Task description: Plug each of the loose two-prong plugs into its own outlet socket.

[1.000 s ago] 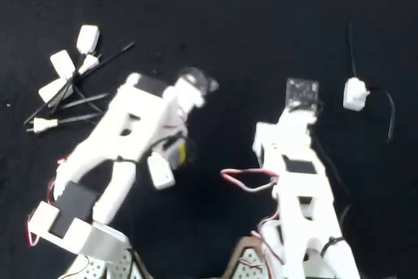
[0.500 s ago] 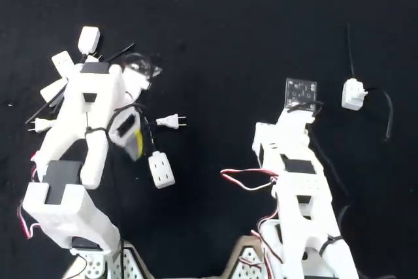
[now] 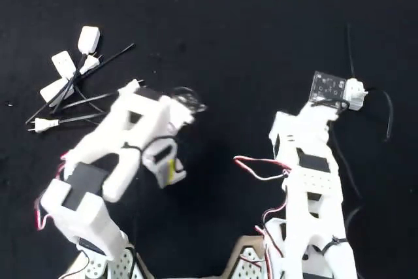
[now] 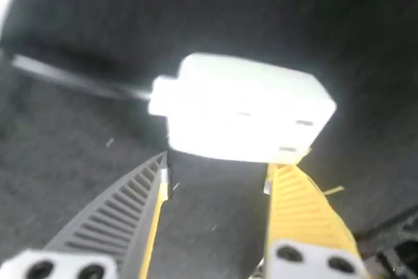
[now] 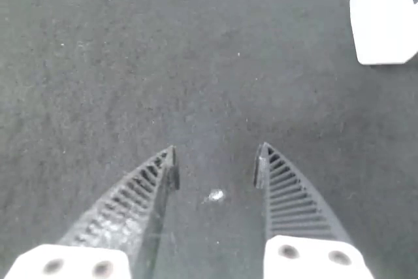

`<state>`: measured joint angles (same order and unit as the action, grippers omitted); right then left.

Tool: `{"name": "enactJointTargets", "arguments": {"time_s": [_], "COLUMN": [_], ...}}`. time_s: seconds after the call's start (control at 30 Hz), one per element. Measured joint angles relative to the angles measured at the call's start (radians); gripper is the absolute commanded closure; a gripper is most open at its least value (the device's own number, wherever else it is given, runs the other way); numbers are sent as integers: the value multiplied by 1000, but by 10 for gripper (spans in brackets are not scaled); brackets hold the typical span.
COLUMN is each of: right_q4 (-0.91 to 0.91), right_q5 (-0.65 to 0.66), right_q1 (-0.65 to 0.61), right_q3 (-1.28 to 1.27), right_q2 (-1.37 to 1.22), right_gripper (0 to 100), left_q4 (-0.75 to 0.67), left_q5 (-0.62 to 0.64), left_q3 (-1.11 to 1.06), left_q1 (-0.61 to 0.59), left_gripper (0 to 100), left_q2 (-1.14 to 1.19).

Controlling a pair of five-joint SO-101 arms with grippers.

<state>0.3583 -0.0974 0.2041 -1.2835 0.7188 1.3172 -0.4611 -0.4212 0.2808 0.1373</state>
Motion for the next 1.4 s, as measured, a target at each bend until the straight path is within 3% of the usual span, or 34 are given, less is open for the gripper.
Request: {"name": "enactJointTargets", "arguments": {"time_s": [0.27, 0.47, 0.57, 0.67, 0.9, 1.2, 1.4], "right_q4": [0, 0, 0, 0, 0, 0, 0], "right_q5": [-9, -9, -9, -9, -9, -9, -9], "right_q1": [2, 2, 2, 2, 2, 2, 2], "right_q3": [0, 0, 0, 0, 0, 0, 0], "right_q2": [0, 0, 0, 0, 0, 0, 0], "right_gripper": [818, 818, 818, 818, 818, 818, 818], "left_q4": [-124, -51, 44, 52, -218, -287, -158], "left_q5": [230, 247, 244, 235, 239, 385, 396], "left_q3": [94, 143, 221, 275, 209, 206, 206], "left_q1": [161, 203, 140, 32, -203, -249, -249], "left_gripper": [762, 762, 762, 762, 762, 762, 762], "left_q2": [-8, -54, -117, -149, -5, 97, 109]}}
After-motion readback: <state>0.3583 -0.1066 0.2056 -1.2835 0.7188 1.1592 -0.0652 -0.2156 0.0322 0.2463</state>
